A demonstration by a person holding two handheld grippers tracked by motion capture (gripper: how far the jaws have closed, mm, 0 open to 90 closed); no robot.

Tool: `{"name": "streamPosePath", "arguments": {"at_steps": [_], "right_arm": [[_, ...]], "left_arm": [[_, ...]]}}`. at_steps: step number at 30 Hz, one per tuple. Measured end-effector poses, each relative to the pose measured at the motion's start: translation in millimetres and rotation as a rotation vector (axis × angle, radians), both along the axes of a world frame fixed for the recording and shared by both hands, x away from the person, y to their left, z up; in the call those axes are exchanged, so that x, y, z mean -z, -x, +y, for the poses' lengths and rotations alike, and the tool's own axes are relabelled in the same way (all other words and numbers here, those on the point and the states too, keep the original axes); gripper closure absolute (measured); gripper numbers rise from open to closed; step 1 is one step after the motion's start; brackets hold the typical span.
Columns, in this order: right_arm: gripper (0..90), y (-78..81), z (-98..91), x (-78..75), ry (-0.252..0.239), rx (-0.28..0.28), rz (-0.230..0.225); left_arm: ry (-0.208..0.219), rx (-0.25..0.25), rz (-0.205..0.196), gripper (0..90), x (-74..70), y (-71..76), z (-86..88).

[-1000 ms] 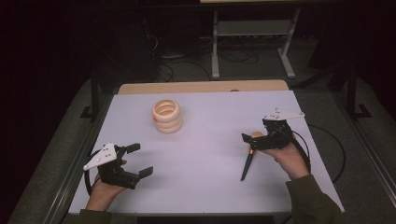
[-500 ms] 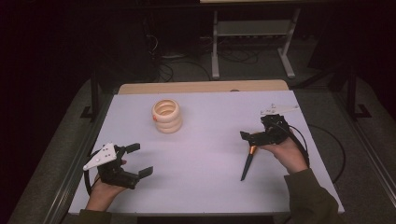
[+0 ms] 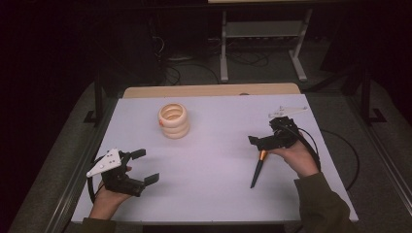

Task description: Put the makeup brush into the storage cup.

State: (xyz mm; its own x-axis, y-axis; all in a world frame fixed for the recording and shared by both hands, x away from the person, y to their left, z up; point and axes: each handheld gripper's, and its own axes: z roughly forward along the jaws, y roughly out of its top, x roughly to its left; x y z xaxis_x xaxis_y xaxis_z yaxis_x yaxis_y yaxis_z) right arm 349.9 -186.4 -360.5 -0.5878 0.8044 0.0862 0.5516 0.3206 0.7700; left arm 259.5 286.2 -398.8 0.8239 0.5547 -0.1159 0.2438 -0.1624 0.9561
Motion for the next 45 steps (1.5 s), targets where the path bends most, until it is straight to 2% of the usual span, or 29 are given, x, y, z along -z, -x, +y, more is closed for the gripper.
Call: {"name": "streamPosePath", "arguments": {"at_steps": [8, 15, 17, 18, 19, 21, 35, 45], "right_arm": [[1.1, 1.5, -2.3, -0.1, 0.005, 0.022, 0.030], [1.2, 1.1, -3.3, 2.6, 0.031, 0.028, 0.056], [1.2, 1.9, -3.1, 2.6, 0.034, 0.037, 0.084], [1.8, 2.0, -3.1, 2.8, 0.033, 0.038, 0.094], [4.7, 1.1, -3.9, 3.7, 0.041, 0.027, 0.093], [11.7, 2.1, -3.4, 4.7, 0.042, 0.022, 0.119], [12.2, 6.6, -1.2, 22.1, 0.092, 0.023, 0.194], [12.9, 11.3, -5.7, 32.7, 0.085, 0.035, 0.229]], "left_arm": [[-0.008, 0.002, 0.002, 0.0, 0.2, -0.3, 0.1], [-0.009, 0.004, 0.001, 0.0, 0.2, -0.3, 0.7], [-0.010, 0.005, 0.002, 0.0, 0.3, -0.3, 0.6], [-0.010, 0.005, 0.002, 0.0, 0.3, -0.3, 0.5], [-0.010, 0.006, 0.001, 0.0, 0.2, -0.4, 0.6], [-0.009, 0.005, 0.001, 0.0, 0.2, -0.3, 0.6], [-0.003, 0.005, 0.002, 0.0, -0.2, 0.1, 0.9], [-0.004, 0.005, 0.002, 0.0, -0.3, 0.2, 1.0]]}}
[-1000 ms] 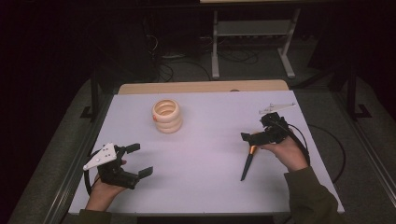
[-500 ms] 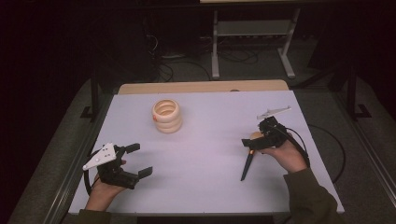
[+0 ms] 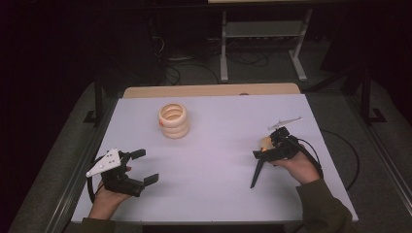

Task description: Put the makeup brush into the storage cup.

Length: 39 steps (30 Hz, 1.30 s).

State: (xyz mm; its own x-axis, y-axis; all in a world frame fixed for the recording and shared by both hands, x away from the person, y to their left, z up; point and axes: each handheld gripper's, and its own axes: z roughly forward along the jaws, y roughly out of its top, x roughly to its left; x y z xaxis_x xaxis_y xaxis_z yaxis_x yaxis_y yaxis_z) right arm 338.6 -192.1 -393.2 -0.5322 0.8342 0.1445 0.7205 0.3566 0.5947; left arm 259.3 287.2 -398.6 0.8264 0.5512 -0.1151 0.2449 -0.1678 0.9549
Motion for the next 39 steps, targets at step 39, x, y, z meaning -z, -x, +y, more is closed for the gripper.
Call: {"name": "streamPosePath", "arguments": {"at_steps": [39], "right_arm": [[26.3, 0.1, 3.7, 31.1, 0.050, 0.065, 0.121]], "left_arm": [[-0.005, 0.006, -0.002, 0.0, -0.6, 0.0, -0.5]]}}
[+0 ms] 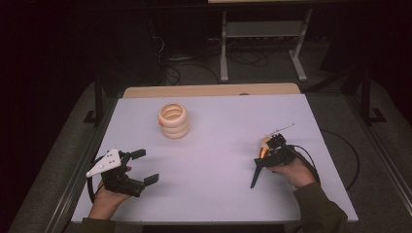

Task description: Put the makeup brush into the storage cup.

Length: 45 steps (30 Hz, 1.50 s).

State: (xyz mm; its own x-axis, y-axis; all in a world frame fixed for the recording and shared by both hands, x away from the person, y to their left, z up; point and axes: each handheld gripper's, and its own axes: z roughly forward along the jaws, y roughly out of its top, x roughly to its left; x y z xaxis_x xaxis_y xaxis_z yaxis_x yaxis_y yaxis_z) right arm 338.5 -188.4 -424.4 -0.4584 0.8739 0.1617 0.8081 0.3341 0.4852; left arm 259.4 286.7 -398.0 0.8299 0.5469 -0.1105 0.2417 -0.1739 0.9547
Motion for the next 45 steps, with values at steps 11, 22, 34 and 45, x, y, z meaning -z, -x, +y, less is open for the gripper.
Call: {"name": "streamPosePath", "arguments": {"at_steps": [11, 22, 34, 45], "right_arm": [[29.2, -1.6, 2.5, 3.3, 0.013, 0.004, 0.016], [35.4, -3.2, 5.2, 6.4, 0.037, -0.011, 0.024], [45.7, -5.3, 0.1, 5.8, 0.030, -0.008, 0.020], [54.8, -6.9, -2.8, 5.2, 0.036, -0.010, 0.020]], "left_arm": [[0.000, 0.001, 0.001, 0.0, 0.4, -0.2, -0.3], [0.001, 0.002, 0.001, 0.0, 0.5, -0.4, -0.1], [0.003, 0.004, 0.002, 0.0, 0.7, -0.5, -0.9], [0.001, 0.005, 0.002, 0.0, 0.6, -0.4, -0.9]]}}
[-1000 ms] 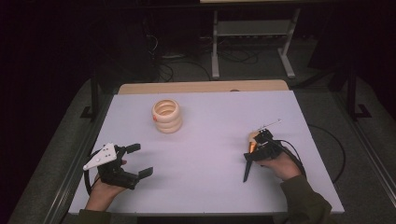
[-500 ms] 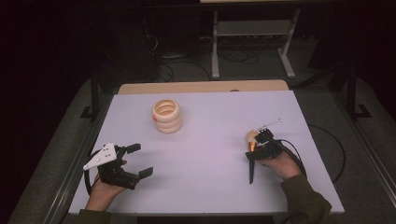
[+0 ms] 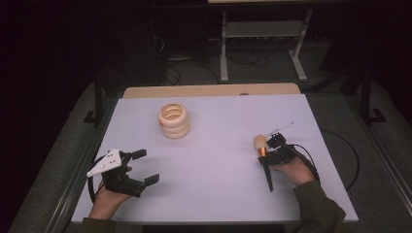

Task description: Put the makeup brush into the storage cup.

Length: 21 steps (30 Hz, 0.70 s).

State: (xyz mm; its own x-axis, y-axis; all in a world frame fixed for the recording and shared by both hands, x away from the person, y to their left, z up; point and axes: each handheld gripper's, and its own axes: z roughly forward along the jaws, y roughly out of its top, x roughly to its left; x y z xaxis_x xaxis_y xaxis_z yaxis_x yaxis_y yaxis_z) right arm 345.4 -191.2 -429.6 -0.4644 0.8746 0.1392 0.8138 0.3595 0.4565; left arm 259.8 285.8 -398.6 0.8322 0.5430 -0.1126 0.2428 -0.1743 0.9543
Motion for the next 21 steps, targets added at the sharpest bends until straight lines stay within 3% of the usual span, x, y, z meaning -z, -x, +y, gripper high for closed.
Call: {"name": "streamPosePath", "arguments": {"at_steps": [21], "right_arm": [[64.3, -1.6, -2.2, -0.5, 0.040, -0.039, -0.014]], "left_arm": [[0.002, -0.002, 0.001, 0.0, -0.1, 0.3, -0.2]]}}
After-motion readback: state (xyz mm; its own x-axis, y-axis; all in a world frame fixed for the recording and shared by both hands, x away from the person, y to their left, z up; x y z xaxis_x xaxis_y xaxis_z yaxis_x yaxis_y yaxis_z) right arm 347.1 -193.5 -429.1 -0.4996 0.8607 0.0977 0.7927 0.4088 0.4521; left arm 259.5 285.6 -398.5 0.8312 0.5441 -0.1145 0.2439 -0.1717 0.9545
